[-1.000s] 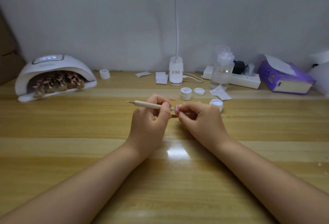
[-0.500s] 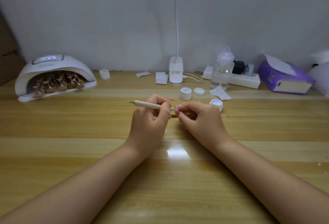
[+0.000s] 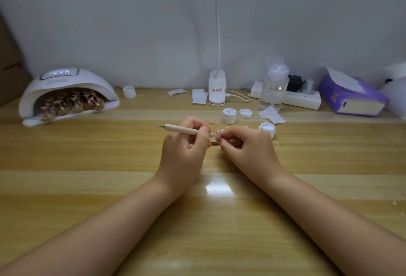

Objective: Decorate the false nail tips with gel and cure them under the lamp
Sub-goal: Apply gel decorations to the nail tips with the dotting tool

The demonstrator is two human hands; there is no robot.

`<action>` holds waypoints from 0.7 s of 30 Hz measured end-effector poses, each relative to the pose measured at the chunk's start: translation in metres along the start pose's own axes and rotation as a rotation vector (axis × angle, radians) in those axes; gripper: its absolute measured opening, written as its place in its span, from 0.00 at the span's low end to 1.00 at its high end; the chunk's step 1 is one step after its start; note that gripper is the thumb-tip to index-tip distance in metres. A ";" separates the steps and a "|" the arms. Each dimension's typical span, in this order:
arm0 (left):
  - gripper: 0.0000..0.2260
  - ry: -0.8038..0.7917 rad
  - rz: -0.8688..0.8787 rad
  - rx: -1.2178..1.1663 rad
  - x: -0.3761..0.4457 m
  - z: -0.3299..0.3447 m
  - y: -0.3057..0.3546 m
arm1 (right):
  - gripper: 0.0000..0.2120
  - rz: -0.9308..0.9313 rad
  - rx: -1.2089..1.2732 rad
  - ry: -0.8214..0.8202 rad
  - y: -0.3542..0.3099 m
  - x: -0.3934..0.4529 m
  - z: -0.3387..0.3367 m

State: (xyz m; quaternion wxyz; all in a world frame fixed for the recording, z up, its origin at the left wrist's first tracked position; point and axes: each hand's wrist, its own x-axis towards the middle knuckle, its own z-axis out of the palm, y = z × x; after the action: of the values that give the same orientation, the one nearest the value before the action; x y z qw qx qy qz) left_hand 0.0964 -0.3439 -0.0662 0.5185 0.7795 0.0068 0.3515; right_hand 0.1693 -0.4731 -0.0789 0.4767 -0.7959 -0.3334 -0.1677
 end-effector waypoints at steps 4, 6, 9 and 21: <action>0.06 0.054 0.052 -0.080 0.000 -0.001 0.005 | 0.03 0.011 0.003 0.006 -0.001 0.000 -0.001; 0.06 0.079 0.089 -0.093 0.000 -0.001 0.007 | 0.03 0.017 0.007 0.009 -0.001 0.000 -0.001; 0.06 0.095 0.118 -0.104 0.001 -0.001 0.009 | 0.04 0.028 0.023 0.008 -0.002 0.000 -0.001; 0.05 0.163 0.150 -0.123 0.007 -0.003 0.004 | 0.02 -0.014 0.012 0.025 -0.003 -0.001 -0.004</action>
State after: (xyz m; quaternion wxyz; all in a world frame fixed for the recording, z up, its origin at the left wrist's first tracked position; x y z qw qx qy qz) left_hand 0.0985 -0.3407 -0.0585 0.5354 0.7133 -0.0309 0.4512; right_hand 0.1667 -0.4755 -0.0754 0.4844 -0.7885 -0.3341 -0.1788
